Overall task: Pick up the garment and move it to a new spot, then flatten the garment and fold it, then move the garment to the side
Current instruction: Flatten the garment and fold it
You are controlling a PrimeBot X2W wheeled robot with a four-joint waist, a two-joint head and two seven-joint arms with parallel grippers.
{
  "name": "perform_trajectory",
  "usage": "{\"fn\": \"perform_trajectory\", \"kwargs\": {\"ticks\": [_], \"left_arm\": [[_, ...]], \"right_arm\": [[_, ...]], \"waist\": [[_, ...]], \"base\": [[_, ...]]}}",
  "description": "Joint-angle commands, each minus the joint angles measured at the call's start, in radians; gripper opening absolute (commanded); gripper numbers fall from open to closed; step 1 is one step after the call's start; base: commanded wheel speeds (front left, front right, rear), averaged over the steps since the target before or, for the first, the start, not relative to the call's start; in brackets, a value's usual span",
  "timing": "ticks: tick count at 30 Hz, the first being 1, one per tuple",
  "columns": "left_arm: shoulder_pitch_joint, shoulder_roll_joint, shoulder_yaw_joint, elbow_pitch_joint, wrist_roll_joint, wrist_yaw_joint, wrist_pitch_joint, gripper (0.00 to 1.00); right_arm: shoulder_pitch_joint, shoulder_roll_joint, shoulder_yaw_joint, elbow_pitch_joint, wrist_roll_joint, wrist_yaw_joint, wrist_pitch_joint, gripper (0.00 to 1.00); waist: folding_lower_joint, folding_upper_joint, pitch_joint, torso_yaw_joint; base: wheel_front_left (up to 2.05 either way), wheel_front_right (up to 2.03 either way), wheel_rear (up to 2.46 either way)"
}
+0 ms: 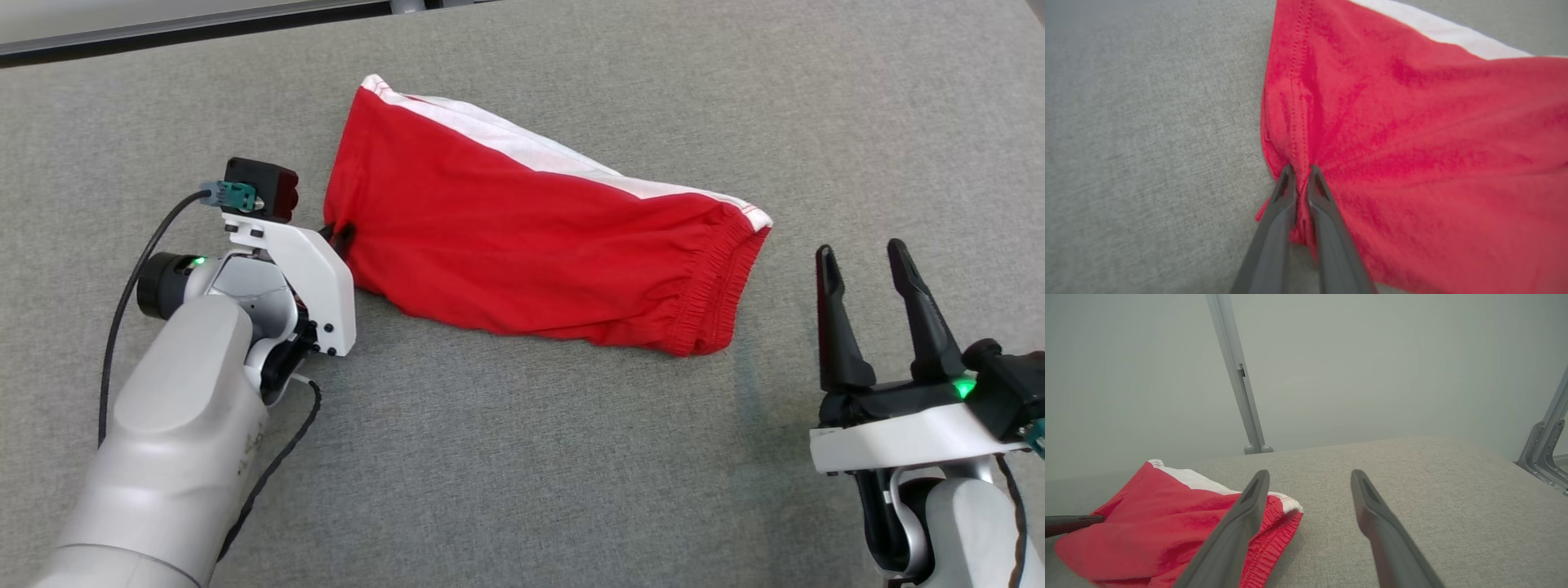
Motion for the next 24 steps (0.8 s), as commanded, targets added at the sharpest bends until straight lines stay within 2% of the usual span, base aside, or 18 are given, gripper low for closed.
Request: {"fn": "perform_trajectory", "kwargs": {"ticks": [1,5,11,22,23,24], "left_arm": [[0.056,-0.003,-0.008,0.024,-0.008,-0.001,0.004,0.00],[0.104,-0.008,0.020,-0.010,-0.031,0.015,-0.063,0.00],[0.289,-0.008,0.056,-0.134,-0.079,0.052,-0.144,0.00],[0.540,-0.007,0.092,-0.424,-0.142,0.149,-0.127,0.00],[0.548,-0.009,0.098,-0.445,-0.144,0.157,-0.134,0.43],[0.555,-0.005,0.097,-0.463,-0.138,0.163,-0.137,1.00]], "right_arm": [[0.006,-0.002,-0.010,-0.005,-0.002,-0.002,-0.006,1.00],[0.022,-0.002,-0.028,-0.017,-0.008,-0.002,0.008,1.00],[0.059,-0.002,-0.040,-0.038,-0.006,-0.002,0.038,1.00],[0.125,-0.002,-0.068,-0.089,-0.020,-0.002,0.091,1.00],[0.128,-0.002,-0.071,-0.093,-0.020,-0.002,0.096,1.00],[0.131,-0.002,-0.072,-0.097,-0.020,-0.002,0.099,1.00]], "waist": [[0.0000,0.0000,-0.004,0.011],[0.0000,0.0000,-0.022,0.042],[0.0000,0.0000,-0.082,0.104],[0.0000,0.0000,-0.126,0.174],[0.0000,0.0000,-0.128,0.175],[0.0000,0.0000,-0.129,0.175]], "base": [[0.00,0.00,0.00],[0.00,0.00,0.00],[0.00,0.00,0.00],[0.00,0.00,0.00],[0.00,0.00,0.00],[0.00,0.00,0.00]]}}
